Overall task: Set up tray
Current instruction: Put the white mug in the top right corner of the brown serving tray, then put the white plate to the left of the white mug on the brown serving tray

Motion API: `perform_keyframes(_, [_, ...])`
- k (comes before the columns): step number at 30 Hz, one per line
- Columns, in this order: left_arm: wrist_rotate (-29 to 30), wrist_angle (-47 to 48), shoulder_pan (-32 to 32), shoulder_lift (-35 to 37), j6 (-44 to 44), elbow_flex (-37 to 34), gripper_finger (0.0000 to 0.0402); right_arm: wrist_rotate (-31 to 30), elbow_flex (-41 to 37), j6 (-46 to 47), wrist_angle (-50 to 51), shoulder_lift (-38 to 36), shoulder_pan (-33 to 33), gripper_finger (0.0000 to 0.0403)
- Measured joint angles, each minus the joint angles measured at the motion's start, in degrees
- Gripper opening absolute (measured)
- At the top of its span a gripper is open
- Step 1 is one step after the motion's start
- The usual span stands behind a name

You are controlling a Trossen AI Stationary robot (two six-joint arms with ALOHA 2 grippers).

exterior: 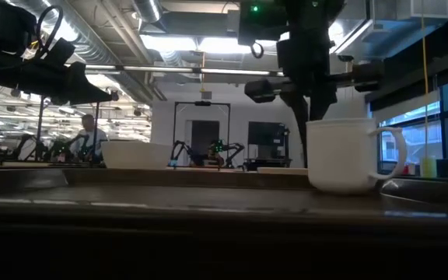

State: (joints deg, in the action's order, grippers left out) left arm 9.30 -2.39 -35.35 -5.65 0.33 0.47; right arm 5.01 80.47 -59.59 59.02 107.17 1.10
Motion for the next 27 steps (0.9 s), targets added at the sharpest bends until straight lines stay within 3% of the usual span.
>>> perform_keyframes(7, [0.0, 0.0, 0.0, 0.0, -0.1, 0.0, 0.0004, -0.4, -1.2, 0.5, -0.2, -0.3, 0.4, 0.0014])
perform_keyframes(19, [0.0, 0.0, 0.0, 0.0, 0.0, 0.0, 0.0004, -0.9, -1.5, -0.2, 0.0, 0.1, 0.6, 0.0106])
perform_keyframes(27, [0.0, 0.0, 0.0, 0.0, 0.0, 0.0, 0.0004, -1.0, -1.4, -1.0, 0.0, -3.1, 1.4, 0.0137])
